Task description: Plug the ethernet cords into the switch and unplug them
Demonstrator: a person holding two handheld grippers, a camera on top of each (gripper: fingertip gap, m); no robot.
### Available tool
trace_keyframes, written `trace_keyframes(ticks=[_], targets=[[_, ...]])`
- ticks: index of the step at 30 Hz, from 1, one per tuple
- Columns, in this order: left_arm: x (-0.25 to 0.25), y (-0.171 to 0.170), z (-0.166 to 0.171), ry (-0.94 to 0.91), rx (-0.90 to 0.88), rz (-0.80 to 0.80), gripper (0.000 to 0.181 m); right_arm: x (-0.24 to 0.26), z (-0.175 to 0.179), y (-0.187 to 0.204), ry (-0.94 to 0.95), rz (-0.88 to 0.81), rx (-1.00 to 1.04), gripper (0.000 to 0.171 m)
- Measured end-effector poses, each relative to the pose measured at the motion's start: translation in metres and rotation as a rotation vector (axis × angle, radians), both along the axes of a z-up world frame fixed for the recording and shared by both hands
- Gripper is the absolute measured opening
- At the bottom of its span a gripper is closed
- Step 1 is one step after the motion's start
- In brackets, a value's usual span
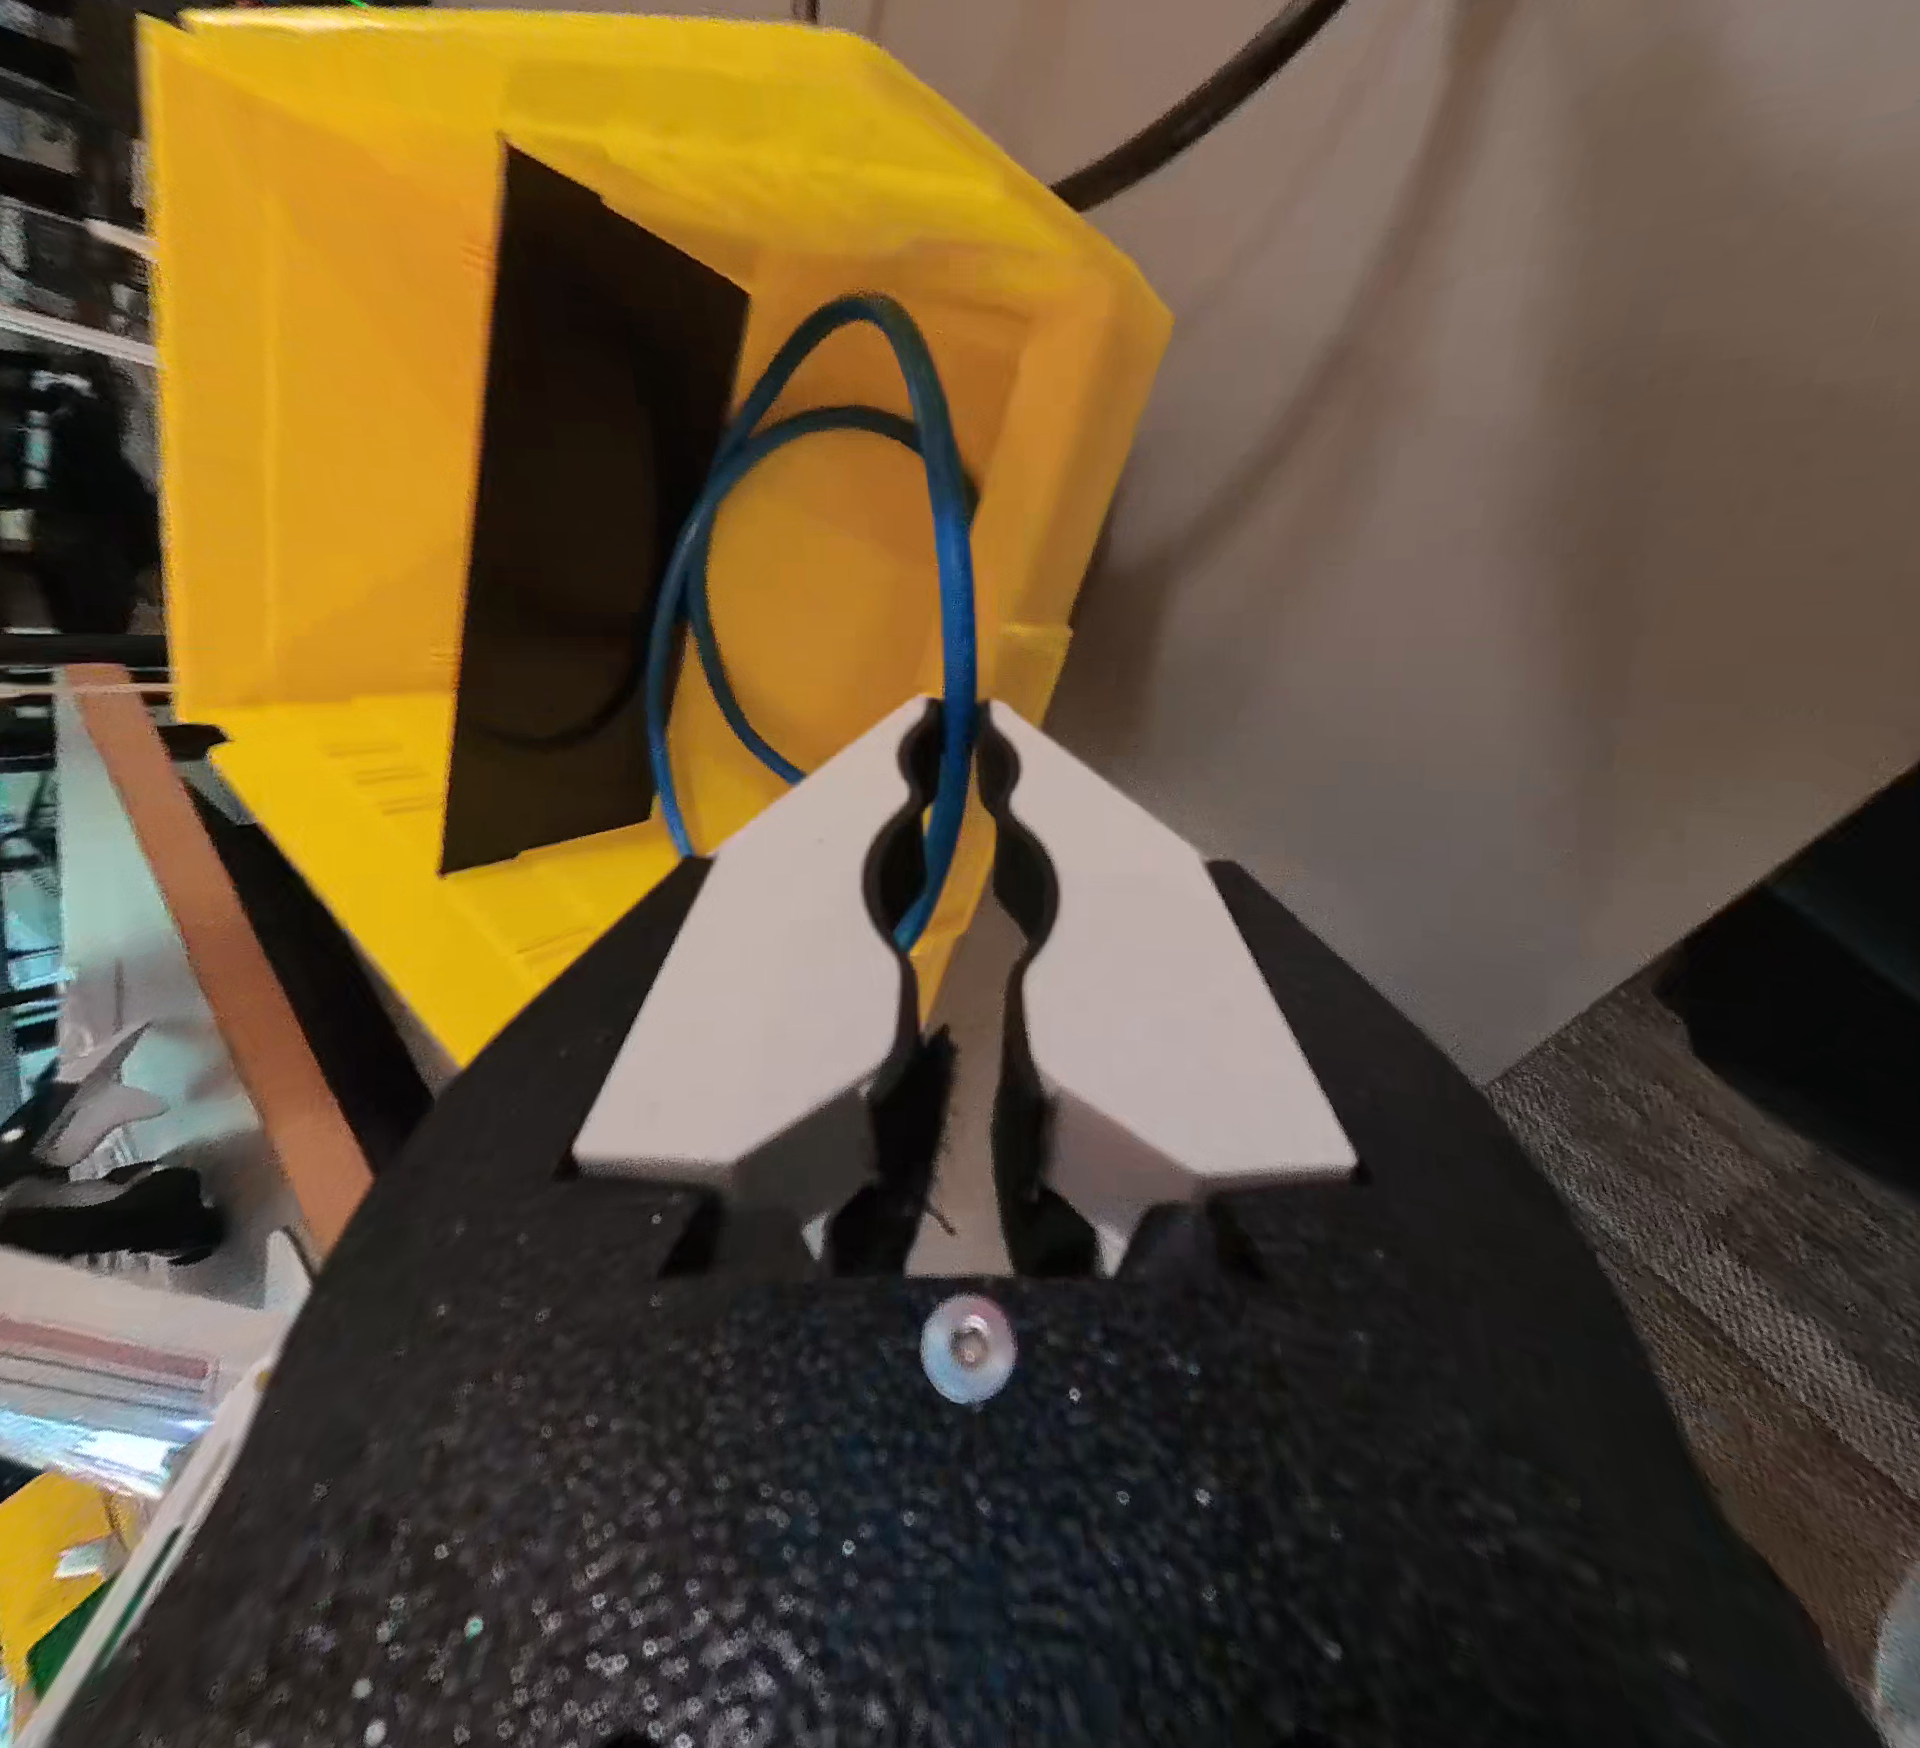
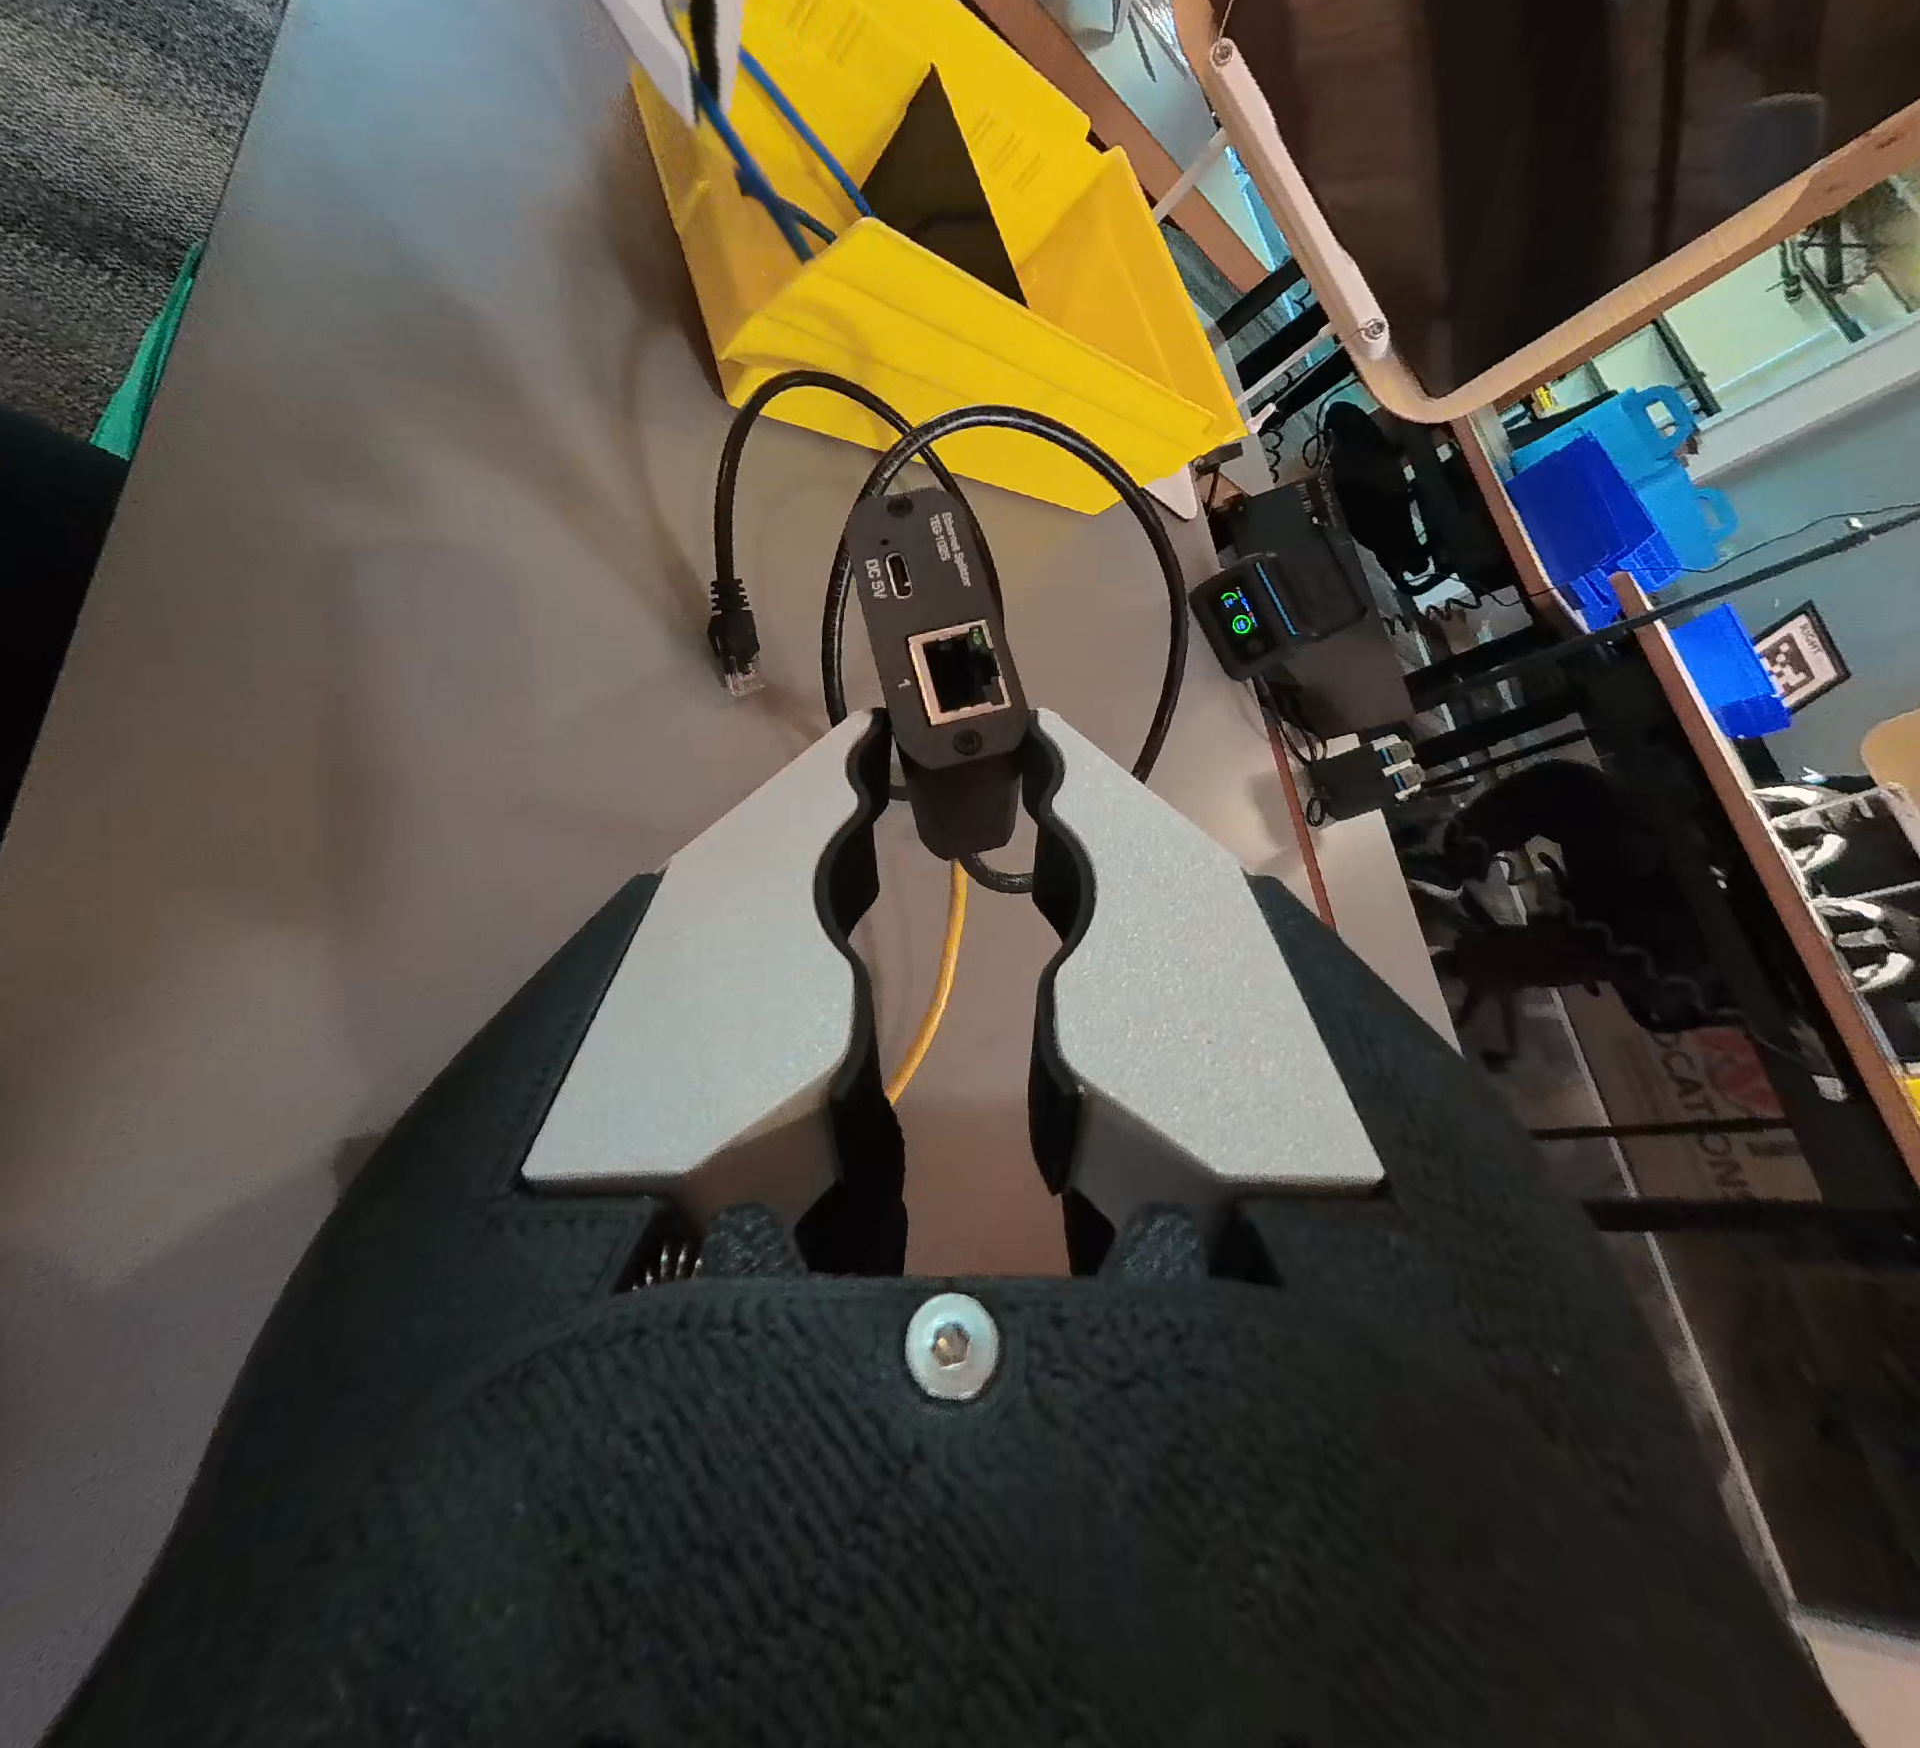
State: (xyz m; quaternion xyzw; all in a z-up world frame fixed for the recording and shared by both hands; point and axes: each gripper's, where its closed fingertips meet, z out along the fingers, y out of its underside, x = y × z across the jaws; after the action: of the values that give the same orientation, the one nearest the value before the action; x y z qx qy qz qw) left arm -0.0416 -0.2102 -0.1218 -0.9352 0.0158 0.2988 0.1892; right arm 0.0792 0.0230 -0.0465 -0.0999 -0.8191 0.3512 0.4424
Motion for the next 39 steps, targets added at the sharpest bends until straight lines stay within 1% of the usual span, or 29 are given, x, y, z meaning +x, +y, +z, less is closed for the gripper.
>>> trace_keyframes(ticks=[1,2,4,6,8,10,12,13,15,16,18,19,21,23,25,28,30,32,34,35,36,37,38,39], targets=[[0.001,0.002,0.008,0.007,0.028,-0.006,0.003,0.0,0.0,0.001,0.0,-0.002,-0.001,0.023],[-0.001,0.003,0.02,0.02,0.076,0.001,0.003,0.0,0.001,0.001,0.0,-0.004,-0.004,0.023],[-0.013,-0.001,0.058,0.101,0.184,0.056,0.003,0.0,0.002,0.003,0.001,-0.008,-0.015,0.023],[-0.029,-0.007,0.105,0.212,0.289,0.116,0.003,-0.001,0.003,0.004,0.001,-0.011,-0.023,0.023],[-0.037,-0.004,0.155,0.319,0.38,0.118,0.003,-0.001,0.002,0.004,0.001,-0.011,-0.027,0.023],[-0.041,0.005,0.204,0.421,0.431,0.095,0.003,-0.002,0.001,0.003,-0.001,-0.009,-0.035,0.023],[-0.037,0.027,0.253,0.515,0.493,0.032,0.003,-0.002,0.0,0.002,-0.003,-0.002,-0.044,0.023],[-0.032,0.043,0.272,0.528,0.525,-0.018,0.003,-0.002,-0.001,0.0,-0.003,0.005,-0.051,0.023],[-0.024,0.078,0.301,0.548,0.58,-0.11,0.003,0.0,-0.004,-0.004,-0.005,0.029,-0.064,0.023],[-0.018,0.099,0.307,0.528,0.598,-0.173,0.003,0.001,-0.006,-0.008,-0.008,0.048,-0.069,0.023],[-0.01,0.147,0.306,0.454,0.631,-0.289,0.003,0.005,-0.011,-0.016,-0.018,0.087,-0.074,0.023],[-0.007,0.171,0.299,0.407,0.629,-0.347,0.003,0.006,-0.014,-0.02,-0.024,0.106,-0.074,0.023],[-0.002,0.221,0.274,0.301,0.625,-0.453,0.003,0.01,-0.02,-0.026,-0.036,0.138,-0.068,0.022],[0.003,0.267,0.24,0.183,0.598,-0.53,0.004,0.012,-0.026,-0.032,-0.046,0.162,-0.059,0.022],[0.006,0.305,0.205,0.135,0.564,-0.574,0.004,0.013,-0.03,-0.035,-0.054,0.175,-0.048,0.022],[0.01,0.345,0.16,0.154,0.516,-0.602,0.004,0.014,-0.034,-0.037,-0.062,0.185,-0.036,0.022],[0.014,0.359,0.133,0.188,0.469,-0.602,0.004,0.016,-0.036,-0.037,-0.066,0.19,-0.029,0.022],[0.023,0.365,0.098,0.149,0.381,-0.601,0.004,0.017,-0.037,-0.036,-0.075,0.197,-0.035,0.022],[0.029,0.363,0.075,0.055,0.357,-0.569,0.032,0.018,-0.038,-0.034,-0.082,0.2,-0.05,0.022],[0.03,0.362,0.078,0.031,0.411,-0.549,0.046,0.018,-0.038,-0.033,-0.086,0.201,-0.061,0.022],[0.029,0.359,0.092,0.013,0.517,-0.522,0.06,0.018,-0.037,-0.032,-0.089,0.201,-0.073,0.022],[0.029,0.352,0.111,-0.013,0.64,-0.499,0.091,0.018,-0.036,-0.03,-0.091,0.202,-0.089,0.022],[0.03,0.342,0.131,-0.057,0.757,-0.492,0.101,0.018,-0.034,-0.029,-0.092,0.202,-0.108,0.022],[0.034,0.328,0.15,-0.116,0.868,-0.5,0.105,0.017,-0.032,-0.027,-0.093,0.202,-0.129,0.022]])
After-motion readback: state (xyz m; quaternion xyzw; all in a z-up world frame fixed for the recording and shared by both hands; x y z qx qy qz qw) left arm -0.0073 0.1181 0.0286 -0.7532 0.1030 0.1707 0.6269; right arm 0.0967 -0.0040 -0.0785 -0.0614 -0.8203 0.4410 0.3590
